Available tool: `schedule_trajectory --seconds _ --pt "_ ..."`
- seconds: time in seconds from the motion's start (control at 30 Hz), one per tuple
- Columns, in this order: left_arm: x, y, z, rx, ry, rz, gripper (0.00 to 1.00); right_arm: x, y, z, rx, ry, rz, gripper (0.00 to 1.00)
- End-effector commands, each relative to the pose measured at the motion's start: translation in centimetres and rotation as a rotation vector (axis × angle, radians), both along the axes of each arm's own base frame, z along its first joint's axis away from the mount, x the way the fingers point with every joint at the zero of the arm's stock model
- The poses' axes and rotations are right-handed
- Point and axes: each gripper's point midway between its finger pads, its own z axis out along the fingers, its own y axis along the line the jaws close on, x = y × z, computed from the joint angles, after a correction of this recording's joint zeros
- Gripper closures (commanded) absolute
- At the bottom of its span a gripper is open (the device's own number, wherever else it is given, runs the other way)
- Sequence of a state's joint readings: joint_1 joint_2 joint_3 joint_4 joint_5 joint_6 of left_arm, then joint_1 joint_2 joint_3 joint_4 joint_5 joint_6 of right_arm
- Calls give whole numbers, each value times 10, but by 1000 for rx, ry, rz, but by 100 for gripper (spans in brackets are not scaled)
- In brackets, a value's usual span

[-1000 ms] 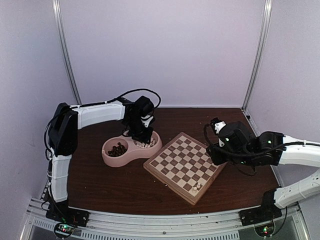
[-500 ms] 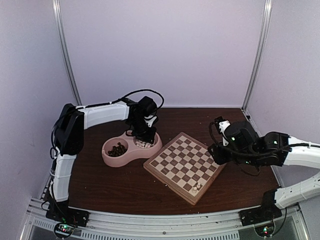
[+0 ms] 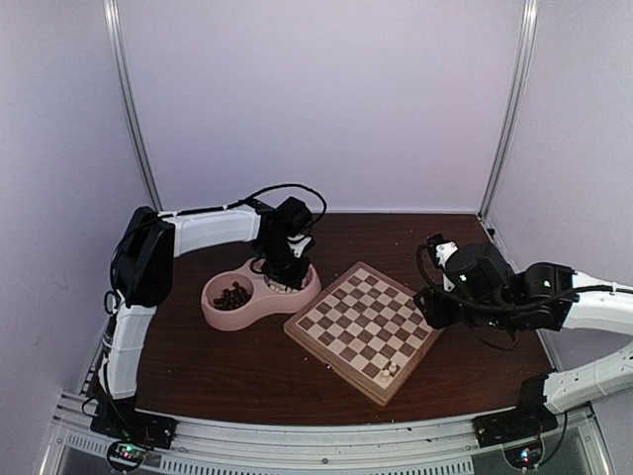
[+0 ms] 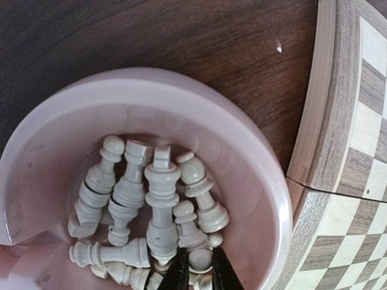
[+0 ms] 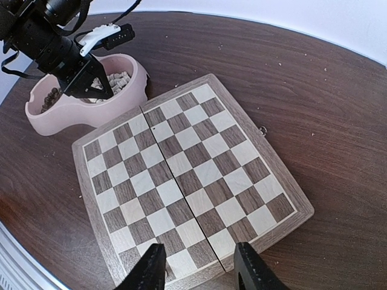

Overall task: Set up the chess pieces on the board
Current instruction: Pick up the pawn from the storage box.

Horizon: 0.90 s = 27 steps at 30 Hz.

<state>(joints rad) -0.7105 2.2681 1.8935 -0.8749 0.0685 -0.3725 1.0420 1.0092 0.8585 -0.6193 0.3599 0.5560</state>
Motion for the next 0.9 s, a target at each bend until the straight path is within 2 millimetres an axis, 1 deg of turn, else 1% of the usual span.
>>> schedule_trajectory --seconds 0.0,0.13,0.3,0.43,0.53,0.73,0.87 --pt "9 1 30 -14 -67 1 87 1 0 1 -1 24 -16 59" --pt "12 3 57 -35 -121 5 87 0 0 -1 14 27 -22 59" --pt "10 5 91 -74 -174 8 87 1 -3 2 17 9 -23 59" --pt "6 7 117 -111 -209 13 87 1 -5 4 2 0 -24 59" --pt "-1 4 133 -148 -232 5 87 1 -6 5 -2 -3 -25 59" --pt "-19 -5 157 -223 -251 -19 86 2 -6 5 -2 -8 -27 59" --pt "-37 -19 163 -261 -253 -60 86 2 -7 3 3 -10 -30 59"
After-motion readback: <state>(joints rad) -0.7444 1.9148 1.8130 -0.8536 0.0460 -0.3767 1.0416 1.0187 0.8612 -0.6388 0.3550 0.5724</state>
